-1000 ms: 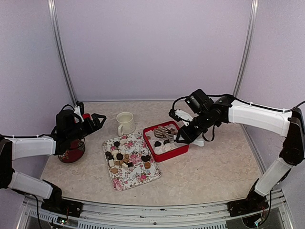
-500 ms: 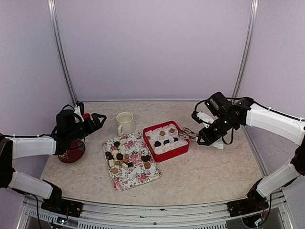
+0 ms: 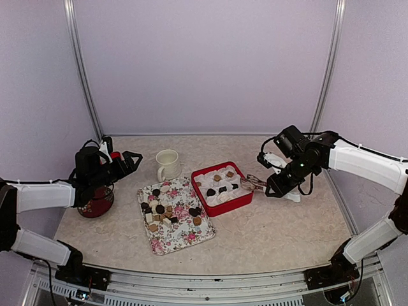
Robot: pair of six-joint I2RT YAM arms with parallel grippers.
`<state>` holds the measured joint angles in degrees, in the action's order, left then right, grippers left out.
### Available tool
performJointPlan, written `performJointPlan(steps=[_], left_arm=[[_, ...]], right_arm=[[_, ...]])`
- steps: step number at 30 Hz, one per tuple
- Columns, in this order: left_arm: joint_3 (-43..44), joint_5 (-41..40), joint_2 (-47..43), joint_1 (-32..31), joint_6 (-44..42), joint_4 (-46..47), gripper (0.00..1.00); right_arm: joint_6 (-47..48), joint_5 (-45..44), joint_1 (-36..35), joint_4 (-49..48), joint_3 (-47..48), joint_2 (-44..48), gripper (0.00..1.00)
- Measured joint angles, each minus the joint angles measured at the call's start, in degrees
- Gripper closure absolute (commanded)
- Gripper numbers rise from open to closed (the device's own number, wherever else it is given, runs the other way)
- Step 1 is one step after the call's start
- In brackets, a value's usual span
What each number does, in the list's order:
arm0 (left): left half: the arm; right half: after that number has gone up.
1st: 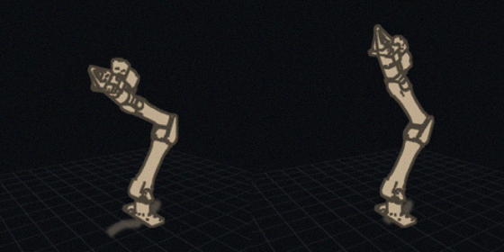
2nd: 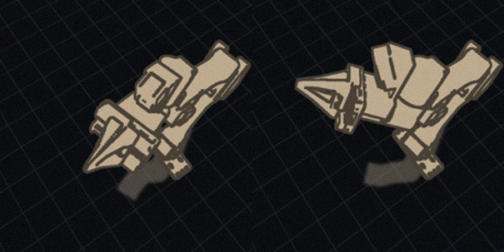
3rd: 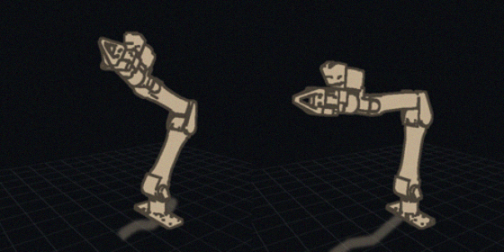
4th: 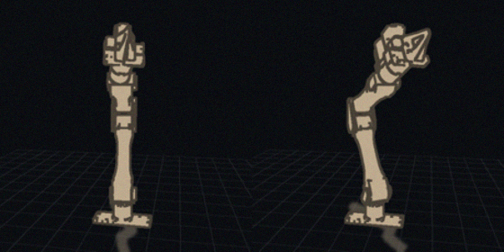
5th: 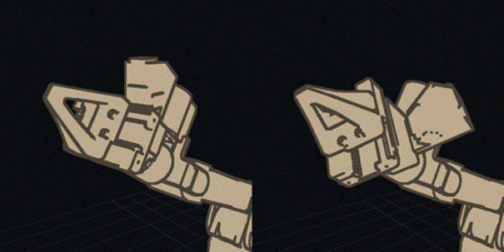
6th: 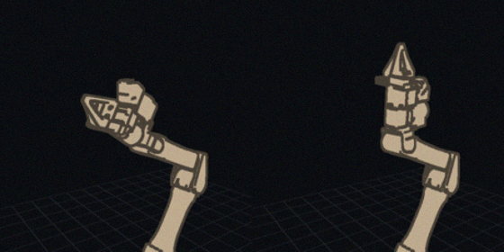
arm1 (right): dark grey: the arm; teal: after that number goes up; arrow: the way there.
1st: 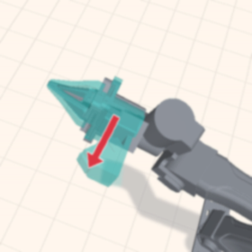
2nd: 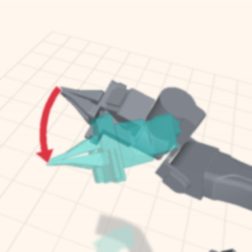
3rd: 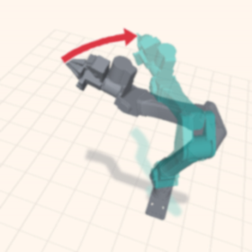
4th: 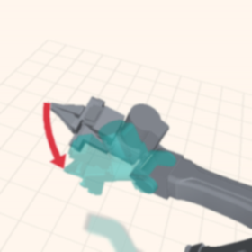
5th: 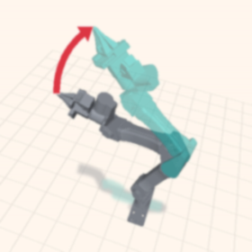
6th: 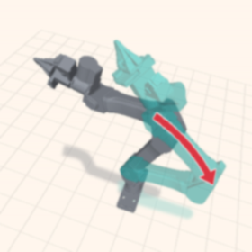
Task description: Pack the chocolate
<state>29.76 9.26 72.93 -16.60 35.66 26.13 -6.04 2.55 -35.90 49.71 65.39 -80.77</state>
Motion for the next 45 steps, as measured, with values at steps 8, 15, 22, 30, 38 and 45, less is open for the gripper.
performJointPlan(steps=[8, 15, 22, 30, 38, 45], left_arm=[[0.0, -0.02, 0.0, 0.0, 0.0, 0.0, 0.01], [0.0, -0.02, 0.0, 0.0, 0.02, 0.0, 0.01], [0.0, -0.02, 0.0, 0.0, 0.02, 0.0, 0.01], [0.0, -0.02, 0.0, 0.0, 0.02, -0.02, 0.01], [0.04, -0.07, -0.48, -0.26, 0.02, -0.72, 0.01], [0.11, -0.76, -2.49, -0.33, -0.04, -2.54, 0.01]], right_arm=[[0.39, 0.2, 0.0, -0.02, 0.0, 0.0, 0.63], [0.42, 0.2, 0.0, 0.0, 0.0, -0.02, 0.59], [0.5, 0.2, 0.0, -0.02, 0.02, -0.02, 0.59], [2.03, 2.82, -0.28, -1.22, 1.16, 0.0, 0.6], [6.16, 5.84, -6.8, -8.09, 7.39, -2.32, 0.6], [7.28, 7.41, -14.58, -14.51, 8.83, -9.05, 0.6]])
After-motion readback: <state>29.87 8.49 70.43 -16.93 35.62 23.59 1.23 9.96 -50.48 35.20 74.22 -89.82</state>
